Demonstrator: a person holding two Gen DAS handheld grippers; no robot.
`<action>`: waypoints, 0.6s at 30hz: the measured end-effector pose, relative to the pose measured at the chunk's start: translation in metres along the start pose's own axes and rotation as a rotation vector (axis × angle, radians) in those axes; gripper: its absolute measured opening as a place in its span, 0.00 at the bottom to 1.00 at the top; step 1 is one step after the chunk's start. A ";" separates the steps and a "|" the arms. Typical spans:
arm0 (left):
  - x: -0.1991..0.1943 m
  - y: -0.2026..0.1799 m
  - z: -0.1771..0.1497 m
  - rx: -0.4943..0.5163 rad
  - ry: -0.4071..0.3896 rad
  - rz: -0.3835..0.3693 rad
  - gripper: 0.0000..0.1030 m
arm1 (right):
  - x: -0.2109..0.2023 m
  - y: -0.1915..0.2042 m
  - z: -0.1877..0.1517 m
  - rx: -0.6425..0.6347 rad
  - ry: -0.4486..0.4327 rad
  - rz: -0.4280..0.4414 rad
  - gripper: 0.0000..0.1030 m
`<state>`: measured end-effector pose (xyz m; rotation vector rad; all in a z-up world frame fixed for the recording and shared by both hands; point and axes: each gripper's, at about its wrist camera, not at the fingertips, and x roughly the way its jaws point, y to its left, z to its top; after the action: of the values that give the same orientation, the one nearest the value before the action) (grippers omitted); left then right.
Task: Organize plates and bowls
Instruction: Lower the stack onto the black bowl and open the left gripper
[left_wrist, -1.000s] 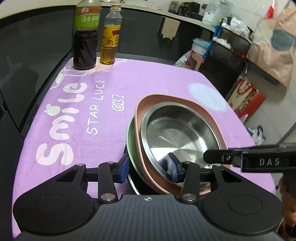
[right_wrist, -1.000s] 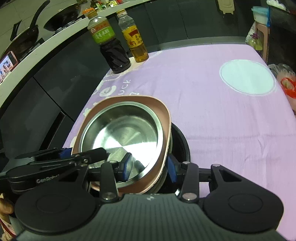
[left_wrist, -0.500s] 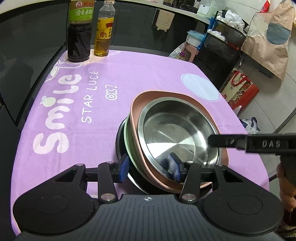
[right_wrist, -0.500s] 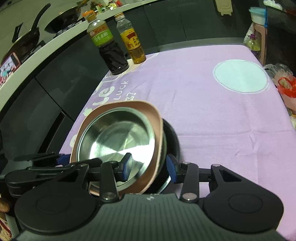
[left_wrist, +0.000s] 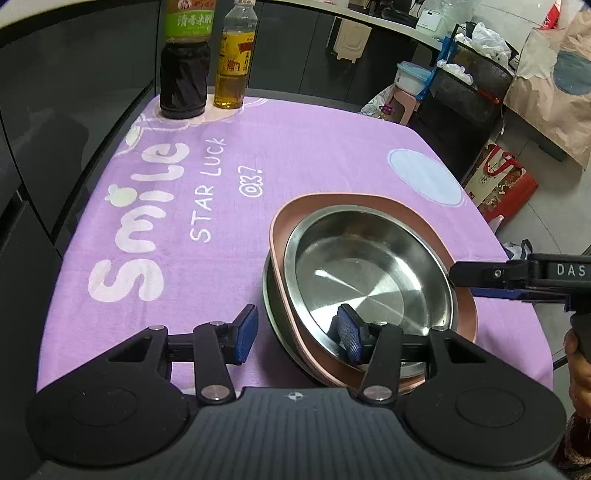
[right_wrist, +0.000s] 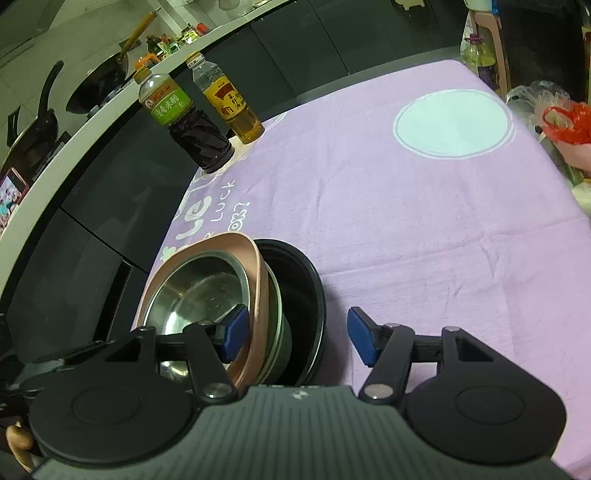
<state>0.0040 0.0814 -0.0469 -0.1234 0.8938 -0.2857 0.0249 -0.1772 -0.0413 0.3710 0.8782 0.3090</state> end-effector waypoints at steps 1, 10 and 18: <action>0.001 0.001 0.000 -0.006 0.001 -0.004 0.44 | -0.001 -0.002 0.000 0.005 0.006 0.009 0.58; 0.005 0.003 0.001 -0.039 -0.006 -0.016 0.50 | 0.004 -0.001 -0.001 0.003 0.032 0.035 0.58; 0.012 0.010 0.000 -0.099 -0.006 -0.058 0.59 | 0.026 0.005 -0.004 -0.001 0.108 0.033 0.59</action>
<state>0.0135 0.0878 -0.0584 -0.2421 0.8995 -0.2950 0.0369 -0.1616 -0.0587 0.3710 0.9782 0.3629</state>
